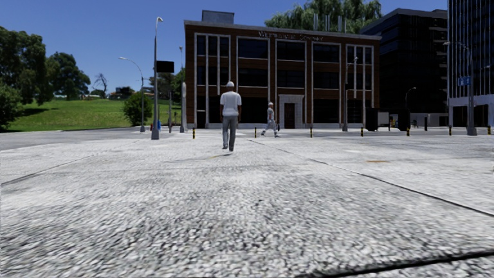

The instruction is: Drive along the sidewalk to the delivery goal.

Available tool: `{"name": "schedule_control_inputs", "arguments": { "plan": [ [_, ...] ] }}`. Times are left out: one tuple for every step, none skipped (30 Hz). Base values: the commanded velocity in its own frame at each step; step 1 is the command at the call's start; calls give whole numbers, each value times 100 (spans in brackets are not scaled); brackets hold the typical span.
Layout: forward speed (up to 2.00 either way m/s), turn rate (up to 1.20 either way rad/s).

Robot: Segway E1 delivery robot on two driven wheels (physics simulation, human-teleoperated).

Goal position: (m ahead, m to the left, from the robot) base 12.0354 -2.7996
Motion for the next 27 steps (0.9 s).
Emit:
{"name": "schedule_control_inputs", "arguments": {
  "plan": [
    [200, -36],
    [200, -36],
    [200, -36],
    [200, -36],
    [200, -36],
    [200, -36],
    [200, -36],
    [200, -36],
    [200, -36],
    [200, -36],
    [200, -36],
    [200, -36],
    [200, -36],
    [200, -36],
    [200, -36],
    [200, -36],
    [200, -36],
    [200, -36],
    [200, -36],
    [200, -36],
    [200, -36],
    [200, -36],
    [200, -36],
    [200, -36],
    [200, -36],
    [200, -36],
    [200, -36]
  ]
}}
